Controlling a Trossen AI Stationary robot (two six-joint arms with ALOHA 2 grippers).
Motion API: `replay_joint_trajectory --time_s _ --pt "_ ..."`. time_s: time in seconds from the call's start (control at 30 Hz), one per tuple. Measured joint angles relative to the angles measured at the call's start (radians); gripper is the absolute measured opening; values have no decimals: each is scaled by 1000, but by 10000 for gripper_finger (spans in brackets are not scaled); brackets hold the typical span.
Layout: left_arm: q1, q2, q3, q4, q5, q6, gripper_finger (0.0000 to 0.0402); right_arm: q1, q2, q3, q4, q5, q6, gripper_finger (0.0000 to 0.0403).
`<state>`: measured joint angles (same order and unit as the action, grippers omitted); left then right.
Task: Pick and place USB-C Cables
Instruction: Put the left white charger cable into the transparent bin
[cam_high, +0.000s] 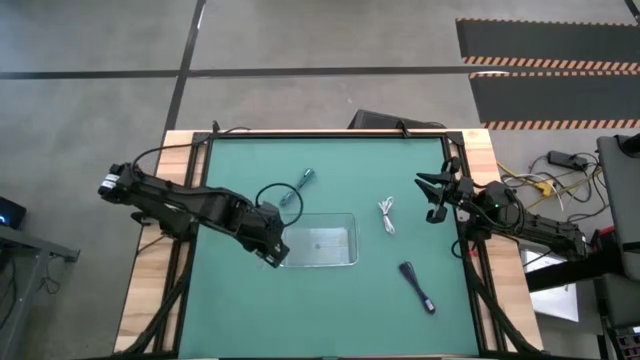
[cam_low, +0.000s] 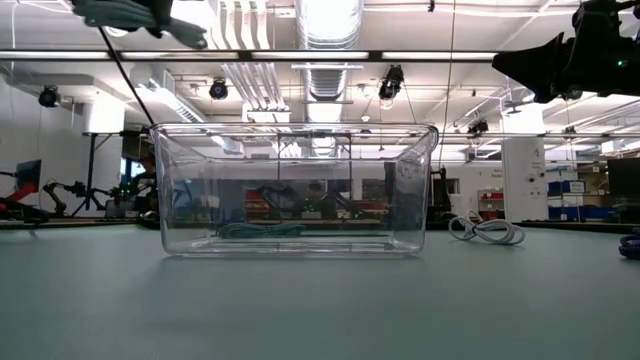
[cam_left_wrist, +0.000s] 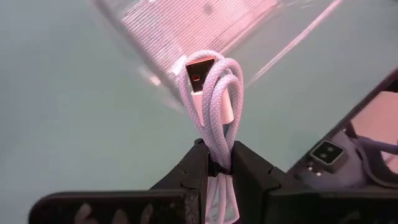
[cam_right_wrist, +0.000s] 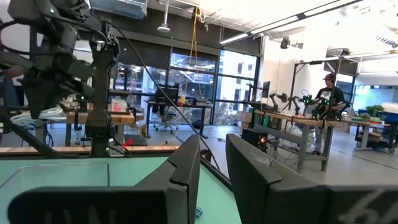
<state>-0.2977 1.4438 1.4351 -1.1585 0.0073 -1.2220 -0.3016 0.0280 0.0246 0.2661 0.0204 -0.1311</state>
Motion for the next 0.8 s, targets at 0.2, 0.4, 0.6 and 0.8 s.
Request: replay_joint_trajectory --time_s 0.2,0.4,0.6,0.8 --pt "4 61 33 35 -17 80 32 0 0 0 0 0 0 68" --pt "12 177 142 29 -7 189 32 0 0 0 0 0 0 68" --pt "27 281 294 15 -5 327 32 0 0 0 0 0 0 68" --pt "51 361 405 -14 -4 455 32 0 0 0 0 0 0 68"
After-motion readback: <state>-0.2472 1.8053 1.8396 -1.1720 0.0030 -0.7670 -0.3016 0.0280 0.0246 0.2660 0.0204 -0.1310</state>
